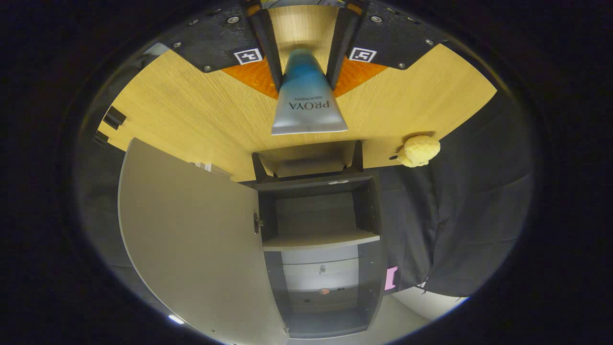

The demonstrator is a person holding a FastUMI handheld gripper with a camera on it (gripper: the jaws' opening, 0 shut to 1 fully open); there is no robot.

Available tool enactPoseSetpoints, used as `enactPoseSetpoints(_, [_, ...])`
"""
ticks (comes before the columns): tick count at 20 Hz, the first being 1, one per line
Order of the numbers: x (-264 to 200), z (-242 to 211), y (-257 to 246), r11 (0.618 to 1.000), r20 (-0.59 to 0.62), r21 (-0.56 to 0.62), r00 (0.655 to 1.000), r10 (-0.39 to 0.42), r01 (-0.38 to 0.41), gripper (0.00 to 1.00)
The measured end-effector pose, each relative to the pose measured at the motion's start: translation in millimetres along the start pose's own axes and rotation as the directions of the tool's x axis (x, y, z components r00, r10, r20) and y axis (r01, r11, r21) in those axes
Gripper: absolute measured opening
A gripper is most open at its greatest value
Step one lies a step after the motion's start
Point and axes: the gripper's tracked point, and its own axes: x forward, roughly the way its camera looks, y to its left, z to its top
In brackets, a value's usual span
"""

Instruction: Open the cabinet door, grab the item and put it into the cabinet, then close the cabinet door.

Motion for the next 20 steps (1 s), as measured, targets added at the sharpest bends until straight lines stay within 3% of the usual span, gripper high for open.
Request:
enactPoseSetpoints(6, [10, 97, 0, 1.000, -0.013, -0.006, 1.000, -0.016, 0.016, 0.51])
enactPoseSetpoints(10, [22, 180, 17, 0.999, 0.036, -0.033, 0.999, 0.014, -0.013, 0.51])
enactPoseSetpoints(14, [52, 261, 27, 0.994, 0.106, -0.110, 0.994, 0.024, -0.012, 0.51])
enactPoseSetpoints(20, [118, 370, 53, 0.985, 0.162, -0.158, 0.982, 0.094, -0.068, 0.51])
